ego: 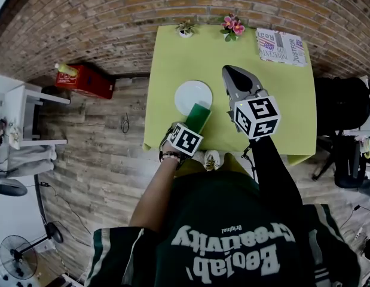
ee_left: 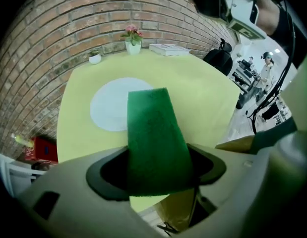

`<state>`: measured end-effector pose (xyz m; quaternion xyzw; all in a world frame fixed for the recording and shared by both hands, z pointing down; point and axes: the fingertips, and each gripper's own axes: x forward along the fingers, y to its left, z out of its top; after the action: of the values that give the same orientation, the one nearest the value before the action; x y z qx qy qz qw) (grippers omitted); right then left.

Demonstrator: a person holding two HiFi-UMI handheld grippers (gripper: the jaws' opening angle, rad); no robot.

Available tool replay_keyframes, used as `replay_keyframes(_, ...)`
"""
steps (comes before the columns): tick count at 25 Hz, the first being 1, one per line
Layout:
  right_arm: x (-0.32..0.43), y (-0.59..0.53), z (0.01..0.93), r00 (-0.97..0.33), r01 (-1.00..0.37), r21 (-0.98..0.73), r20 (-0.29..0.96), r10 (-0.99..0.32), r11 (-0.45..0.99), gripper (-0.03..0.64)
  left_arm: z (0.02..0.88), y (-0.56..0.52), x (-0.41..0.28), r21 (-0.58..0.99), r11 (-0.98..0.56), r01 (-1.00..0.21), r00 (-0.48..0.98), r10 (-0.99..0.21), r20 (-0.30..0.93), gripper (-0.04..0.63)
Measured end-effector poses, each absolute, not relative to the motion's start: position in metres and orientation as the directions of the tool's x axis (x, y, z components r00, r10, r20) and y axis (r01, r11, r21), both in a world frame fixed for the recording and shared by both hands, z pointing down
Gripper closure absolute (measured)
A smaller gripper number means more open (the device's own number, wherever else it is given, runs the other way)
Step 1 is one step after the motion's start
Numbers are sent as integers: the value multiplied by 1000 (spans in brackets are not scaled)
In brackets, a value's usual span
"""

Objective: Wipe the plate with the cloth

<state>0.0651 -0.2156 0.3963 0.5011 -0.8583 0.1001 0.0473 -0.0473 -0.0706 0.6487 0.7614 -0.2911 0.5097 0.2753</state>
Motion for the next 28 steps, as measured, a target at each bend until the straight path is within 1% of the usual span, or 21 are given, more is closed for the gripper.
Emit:
replay_keyframes(7,59,-212,396,-504,-864,-122,182,-844,489,603,649,-67,-58,116,-659,-743,300,-172,938,247)
replay_keyframes(18,27,-210,396,-558,-830,-121,182,-810,544,603,651,-61,-101,108,-558,-823,262,-205,943,247)
replay_keyframes(24,18,-207,398,-570,-822,-123,185,-801,556,603,649,-60,-106,97,-551,-829,255,-219,942,247)
replay_keyframes(28,24,-209,400,-557,-831,-127,187,-809,542,603,640,-70,-108,87,-542,-836,260,-251,932,247)
